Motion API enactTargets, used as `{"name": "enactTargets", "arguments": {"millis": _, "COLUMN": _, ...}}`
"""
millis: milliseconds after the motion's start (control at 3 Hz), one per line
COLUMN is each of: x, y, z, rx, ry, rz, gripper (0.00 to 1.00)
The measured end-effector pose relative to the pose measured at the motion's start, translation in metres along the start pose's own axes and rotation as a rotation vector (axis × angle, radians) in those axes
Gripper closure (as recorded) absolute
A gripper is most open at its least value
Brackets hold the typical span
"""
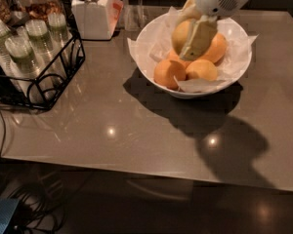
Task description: Pick orange from white bowl
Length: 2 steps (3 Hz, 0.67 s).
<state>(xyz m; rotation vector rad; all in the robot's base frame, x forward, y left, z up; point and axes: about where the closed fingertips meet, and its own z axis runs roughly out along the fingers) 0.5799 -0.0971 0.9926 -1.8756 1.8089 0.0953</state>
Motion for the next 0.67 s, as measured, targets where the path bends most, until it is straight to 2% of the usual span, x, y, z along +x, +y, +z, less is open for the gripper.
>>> {"name": "enactTargets", "arguments": {"millis": 333, "x": 0.000, "y": 0.035, "z": -0.027, "rx": 0.080, "ry": -0.101, "rz": 0.014, "gripper": 1.00}}
{"name": "enactTargets", "arguments": {"millis": 667, "x": 0.017, "y": 0.063, "z": -0.046, "rx": 0.146, "ry": -0.179, "rz": 0.077, "gripper": 1.00}}
